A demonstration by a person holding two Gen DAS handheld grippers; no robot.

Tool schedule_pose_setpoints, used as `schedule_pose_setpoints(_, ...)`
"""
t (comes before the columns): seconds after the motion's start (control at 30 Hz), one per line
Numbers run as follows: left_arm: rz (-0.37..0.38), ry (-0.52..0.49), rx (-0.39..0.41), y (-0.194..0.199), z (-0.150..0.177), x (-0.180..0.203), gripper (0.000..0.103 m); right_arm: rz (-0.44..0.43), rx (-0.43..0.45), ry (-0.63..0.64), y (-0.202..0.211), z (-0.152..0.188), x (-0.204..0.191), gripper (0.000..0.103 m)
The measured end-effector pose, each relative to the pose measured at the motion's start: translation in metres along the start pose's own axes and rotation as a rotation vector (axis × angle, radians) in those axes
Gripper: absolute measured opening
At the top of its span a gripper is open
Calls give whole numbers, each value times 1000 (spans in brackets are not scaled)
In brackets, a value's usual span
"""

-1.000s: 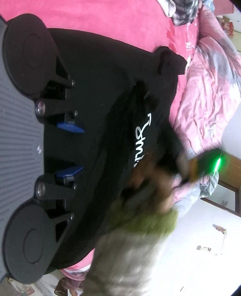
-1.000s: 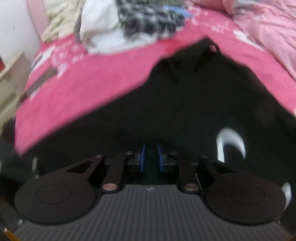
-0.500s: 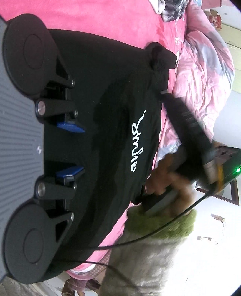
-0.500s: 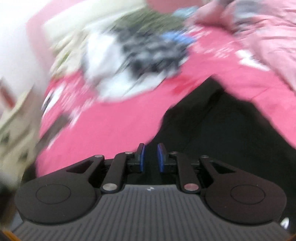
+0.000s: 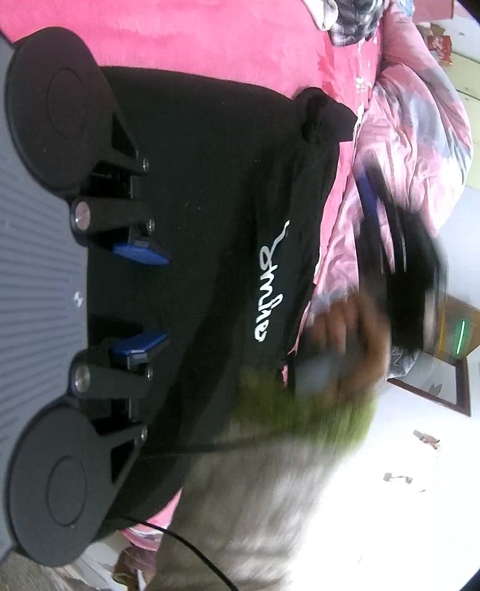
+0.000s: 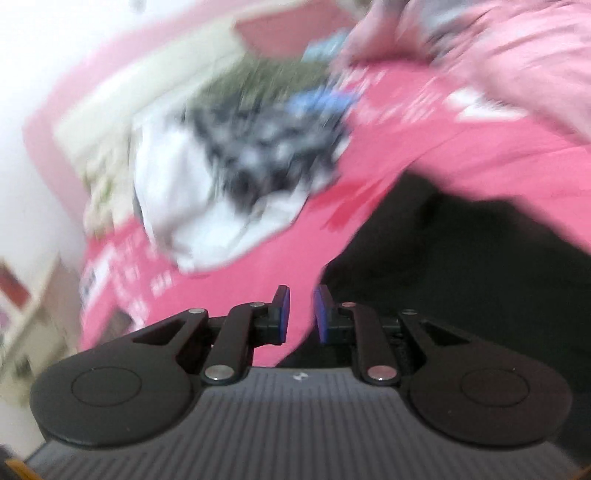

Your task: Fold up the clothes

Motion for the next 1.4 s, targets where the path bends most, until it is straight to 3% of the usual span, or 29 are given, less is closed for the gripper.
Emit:
schedule_pose_setpoints(0.1,4,-3,6,6,-4,-1,45,59,90,-17,98,11,-4,14)
schedule_pose_setpoints(0.23,16,-48,-7,7,-7,13,45,193,-33,-35,156,46,0,16)
schedule_pose_setpoints(0.3,0,-88,-33,4,-7,23,45,184,-115,-51,147,66,8,16)
schedule_pose_setpoints(0.47,-60,-169,-74,5,-1,32,45,147,-285,27,66,91,30,11)
schedule_pose_setpoints(0.63,-60,-163,-85,10,-2,26,46,54,-192,-100,55,61,76,1)
schedule_pose_setpoints(0.77,-69,-187,-82,8,-6,24,48,36,-137,-111,88,73,70,7)
schedule_pose_setpoints(0.83,-73,-198,-80,10,-7,26,48,69,-117,-84,111,79,58,13)
schedule_pose_setpoints(0.93,-73,-211,-75,13,-8,30,48,101,-93,-71,146,86,53,13)
schedule_pose_setpoints(1.07,-67,-231,-73,14,-7,38,48,225,-94,-114,176,107,77,13)
schedule_pose_setpoints(1.13,-65,-246,-70,14,-7,44,48,297,-87,-162,188,120,97,0)
schedule_pose_setpoints(1.17,-64,-255,-67,14,-8,47,48,294,-29,-212,199,121,107,0)
schedule_pose_setpoints(1.27,-48,-279,-53,13,-12,58,48,439,162,-295,238,118,119,5)
schedule_pose_setpoints(1.33,-26,-297,-46,12,-11,67,48,393,209,-310,259,122,111,5)
schedule_pose_setpoints(1.4,5,-317,-50,8,-8,76,47,293,147,-272,262,130,91,6)
Point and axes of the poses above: each gripper's, at about its wrist camera, not at the fingertips, and y roughly against the way its jaws point, x to its right, z to its underside, the point moved 1 cm from there along -y, roughly the way its jaws point, and after that the axes turned 13 degrees about -z, right-handed, at the moved point
